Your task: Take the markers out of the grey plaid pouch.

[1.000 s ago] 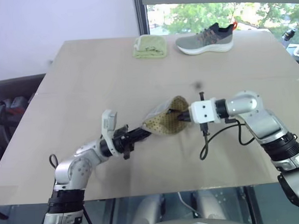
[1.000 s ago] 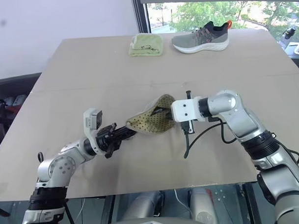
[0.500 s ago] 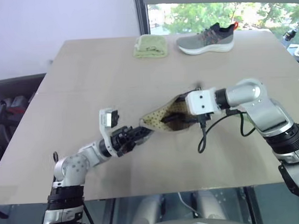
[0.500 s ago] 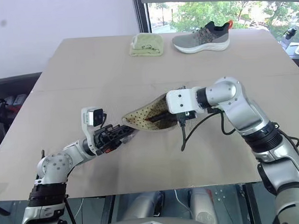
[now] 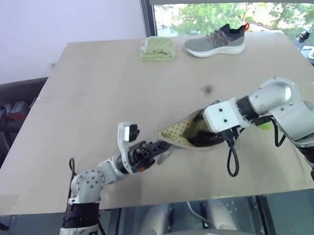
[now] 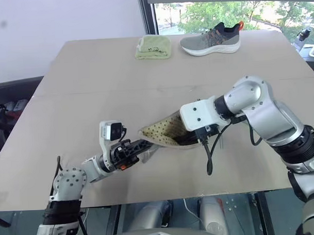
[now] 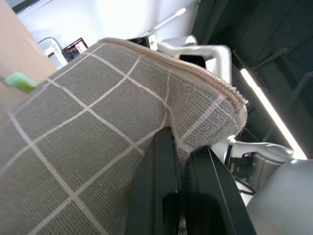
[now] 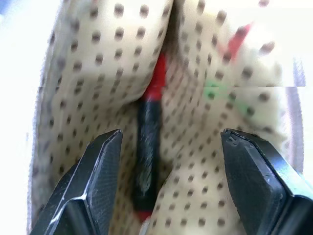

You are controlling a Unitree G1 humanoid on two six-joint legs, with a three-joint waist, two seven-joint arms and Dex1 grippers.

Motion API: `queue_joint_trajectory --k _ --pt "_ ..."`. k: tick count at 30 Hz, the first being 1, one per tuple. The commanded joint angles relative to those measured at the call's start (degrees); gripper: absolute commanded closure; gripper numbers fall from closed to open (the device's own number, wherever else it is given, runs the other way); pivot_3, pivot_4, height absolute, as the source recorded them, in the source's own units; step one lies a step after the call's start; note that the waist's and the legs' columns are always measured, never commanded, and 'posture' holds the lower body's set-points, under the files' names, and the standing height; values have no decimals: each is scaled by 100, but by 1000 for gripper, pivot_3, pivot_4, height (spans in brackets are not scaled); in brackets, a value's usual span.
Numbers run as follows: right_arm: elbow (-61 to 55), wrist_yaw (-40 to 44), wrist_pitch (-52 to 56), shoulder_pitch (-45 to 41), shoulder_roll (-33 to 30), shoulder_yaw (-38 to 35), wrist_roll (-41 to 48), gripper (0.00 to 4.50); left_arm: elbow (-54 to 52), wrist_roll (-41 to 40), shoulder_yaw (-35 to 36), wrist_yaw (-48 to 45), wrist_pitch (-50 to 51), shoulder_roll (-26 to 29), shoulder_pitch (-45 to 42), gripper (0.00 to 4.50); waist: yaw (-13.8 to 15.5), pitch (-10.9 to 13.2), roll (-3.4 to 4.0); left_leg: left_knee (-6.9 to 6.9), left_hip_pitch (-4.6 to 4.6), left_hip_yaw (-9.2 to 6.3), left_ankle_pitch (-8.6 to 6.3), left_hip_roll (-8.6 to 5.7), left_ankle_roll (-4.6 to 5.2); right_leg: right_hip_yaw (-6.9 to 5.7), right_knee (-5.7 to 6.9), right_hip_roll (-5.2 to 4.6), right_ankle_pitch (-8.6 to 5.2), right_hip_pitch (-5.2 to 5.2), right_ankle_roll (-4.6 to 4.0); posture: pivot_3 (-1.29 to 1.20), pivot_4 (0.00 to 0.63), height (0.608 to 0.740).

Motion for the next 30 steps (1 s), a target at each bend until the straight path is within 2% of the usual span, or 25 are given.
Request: queue_joint_trajectory --k 1,6,12,20,26,30 --pt "-69 113 -40 -13 -54 289 -128 1240 -183 164 -127 -204 -204 -14 82 4500 8 0 0 0 0 0 0 0 0 0 0 0 0 0 0 0 150 740" --pt "604 107 -339 -44 12 1004 -795 1240 -200 327 -196 -261 -374 -11 202 4500 6 -1 -1 1 2 1 0 0 0 -1 1 -1 0 1 0 0 150 740" --pt "912 221 -553 -62 168 1358 -1056 1240 -231 555 -260 -294 -579 18 291 4500 2 -1 -1 -1 2 1 0 0 0 0 0 0 0 1 0 0 150 740" --pt "865 338 -834 32 397 1477 -1084 1240 -491 955 -491 -563 -964 169 589 4500 -1 -1 -1 -1 3 2 0 2 -1 1 1 2 0 1 0 0 150 740" --pt "1493 -16 -1221 10 672 1841 -1820 1240 -437 1158 -602 -667 -1194 148 603 4500 -4 -1 -1 -1 10 2 0 2 -1 0 1 2 0 2 -1 0 150 740" --pt "1649 24 -1345 68 846 1908 -1985 1240 -377 1250 -616 -733 -1276 162 632 4500 -8 -5 -6 -4 24 3 0 6 -1 2 3 7 0 10 -1 0 150 740"
